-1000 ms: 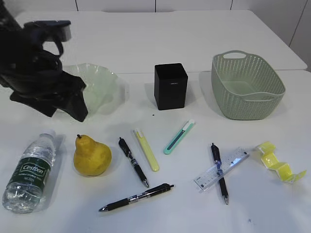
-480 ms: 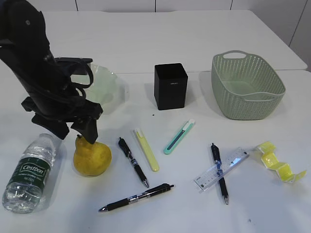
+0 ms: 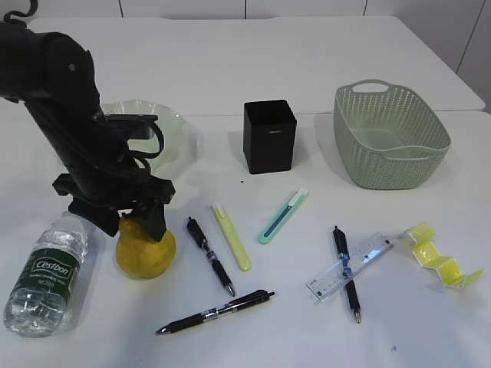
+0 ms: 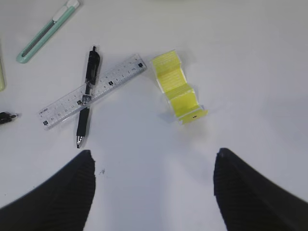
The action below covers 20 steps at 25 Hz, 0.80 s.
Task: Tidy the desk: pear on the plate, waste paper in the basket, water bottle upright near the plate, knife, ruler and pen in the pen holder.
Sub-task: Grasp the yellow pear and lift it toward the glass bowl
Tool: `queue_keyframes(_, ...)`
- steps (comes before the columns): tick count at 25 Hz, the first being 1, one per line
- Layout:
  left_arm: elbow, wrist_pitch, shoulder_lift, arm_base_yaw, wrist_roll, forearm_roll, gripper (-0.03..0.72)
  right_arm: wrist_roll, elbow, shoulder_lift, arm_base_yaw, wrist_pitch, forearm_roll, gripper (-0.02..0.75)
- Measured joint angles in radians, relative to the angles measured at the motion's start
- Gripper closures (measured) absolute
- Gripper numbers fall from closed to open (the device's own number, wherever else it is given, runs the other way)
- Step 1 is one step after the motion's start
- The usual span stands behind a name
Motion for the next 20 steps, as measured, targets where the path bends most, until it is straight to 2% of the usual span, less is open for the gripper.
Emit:
queue_keyframes(3, 0.000, 0.000, 0.008, 0.000, -0.001, -0.002, 0.183, 0.000, -0.002, 0.000, 0.000, 0.000, 0.000, 0.172)
queue_keyframes(11, -0.002, 0.004, 0.008, 0.000, -0.001, -0.002, 0.361, 0.000, -0.002, 0.006, 0.000, 0.002, 0.000, 0.172)
queue_keyframes(20, -0.039, 0.019, 0.008, 0.000, -0.001, 0.004, 0.394, 0.000, -0.002, 0.010, 0.000, 0.002, 0.000, 0.172)
